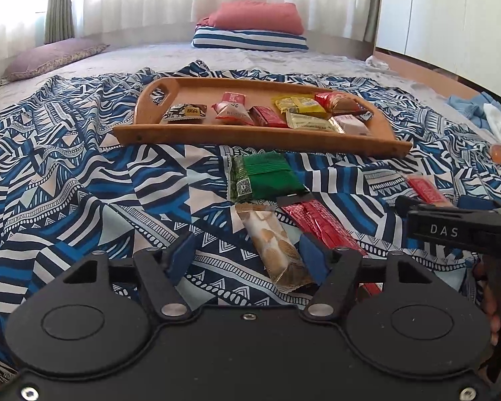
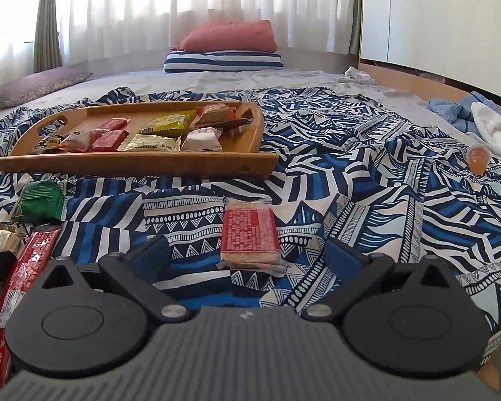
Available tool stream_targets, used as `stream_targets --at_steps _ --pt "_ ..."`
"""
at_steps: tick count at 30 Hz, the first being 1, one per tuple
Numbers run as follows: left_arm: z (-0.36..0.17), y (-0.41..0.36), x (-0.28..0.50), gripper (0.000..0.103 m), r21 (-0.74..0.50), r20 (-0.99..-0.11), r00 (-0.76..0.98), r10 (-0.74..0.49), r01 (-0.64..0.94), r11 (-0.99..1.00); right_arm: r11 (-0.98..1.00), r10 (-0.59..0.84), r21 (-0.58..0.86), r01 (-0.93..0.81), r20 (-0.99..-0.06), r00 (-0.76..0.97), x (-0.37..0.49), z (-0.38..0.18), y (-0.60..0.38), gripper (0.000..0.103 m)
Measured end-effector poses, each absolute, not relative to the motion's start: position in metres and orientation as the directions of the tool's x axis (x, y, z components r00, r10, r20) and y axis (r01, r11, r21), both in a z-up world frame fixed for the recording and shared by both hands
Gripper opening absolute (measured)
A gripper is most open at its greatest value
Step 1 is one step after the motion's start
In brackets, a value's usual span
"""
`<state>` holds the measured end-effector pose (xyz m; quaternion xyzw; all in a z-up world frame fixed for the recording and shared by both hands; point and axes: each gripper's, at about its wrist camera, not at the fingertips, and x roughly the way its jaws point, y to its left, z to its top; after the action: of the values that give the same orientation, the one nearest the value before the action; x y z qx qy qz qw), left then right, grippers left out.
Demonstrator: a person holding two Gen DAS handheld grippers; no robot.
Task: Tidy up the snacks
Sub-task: 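Grasp the clear cookie packet with the left tool while the right tool grasps the red-printed packet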
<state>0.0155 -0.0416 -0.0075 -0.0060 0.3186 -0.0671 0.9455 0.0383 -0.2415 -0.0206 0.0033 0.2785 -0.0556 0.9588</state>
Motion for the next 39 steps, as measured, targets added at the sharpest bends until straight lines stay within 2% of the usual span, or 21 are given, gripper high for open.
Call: stream_targets --at_steps 6,9,12,14,15,22,31,35,39 --pt "-0.008 -0.043 0.016 0.067 -0.046 -0.598 0.791 -0.13 0.128 0.991 0.995 -0.101 -0.032 0.099 -0.53 0.842 0.038 -0.022 -0.241 0.103" --pt "-0.007 -0.043 0.017 0.062 -0.042 -0.598 0.79 -0.131 0.132 0.99 0.994 -0.105 -0.041 0.098 -0.525 0.844 0.037 -0.023 -0.24 0.103" --pt "-0.004 -0.041 0.017 0.043 -0.033 -0.595 0.795 -0.117 0.122 0.992 0.994 -0.104 -0.043 0.096 -0.526 0.844 0.038 -0.023 -0.239 0.103" --pt "-0.002 -0.039 0.017 0.023 -0.037 -0.592 0.797 -0.12 0.121 0.992 0.995 -0.103 -0.042 0.095 -0.53 0.842 0.039 -0.023 -0.24 0.103" --pt "-0.002 -0.038 0.018 0.022 -0.044 -0.592 0.796 -0.128 0.126 0.991 0.995 -0.102 -0.041 0.095 -0.532 0.841 0.039 -0.022 -0.24 0.103" --pt "0.004 -0.032 0.022 0.021 -0.045 -0.595 0.792 -0.138 0.139 0.989 0.995 -0.095 -0.036 0.09 -0.556 0.825 0.042 -0.012 -0.24 0.103" --pt "0.007 -0.026 0.022 0.019 -0.056 -0.59 0.796 -0.134 0.126 0.99 0.998 -0.061 -0.017 0.063 -0.566 0.822 0.048 -0.009 -0.236 0.092" --pt "0.009 -0.023 0.022 0.019 -0.06 -0.586 0.799 -0.133 0.121 0.991 0.998 -0.064 -0.024 0.061 -0.562 0.824 0.049 -0.007 -0.236 0.08" --pt "0.01 -0.02 0.024 0.019 -0.066 -0.585 0.801 -0.129 0.111 0.992 0.997 -0.075 -0.027 0.073 -0.563 0.823 0.048 -0.005 -0.237 0.058"
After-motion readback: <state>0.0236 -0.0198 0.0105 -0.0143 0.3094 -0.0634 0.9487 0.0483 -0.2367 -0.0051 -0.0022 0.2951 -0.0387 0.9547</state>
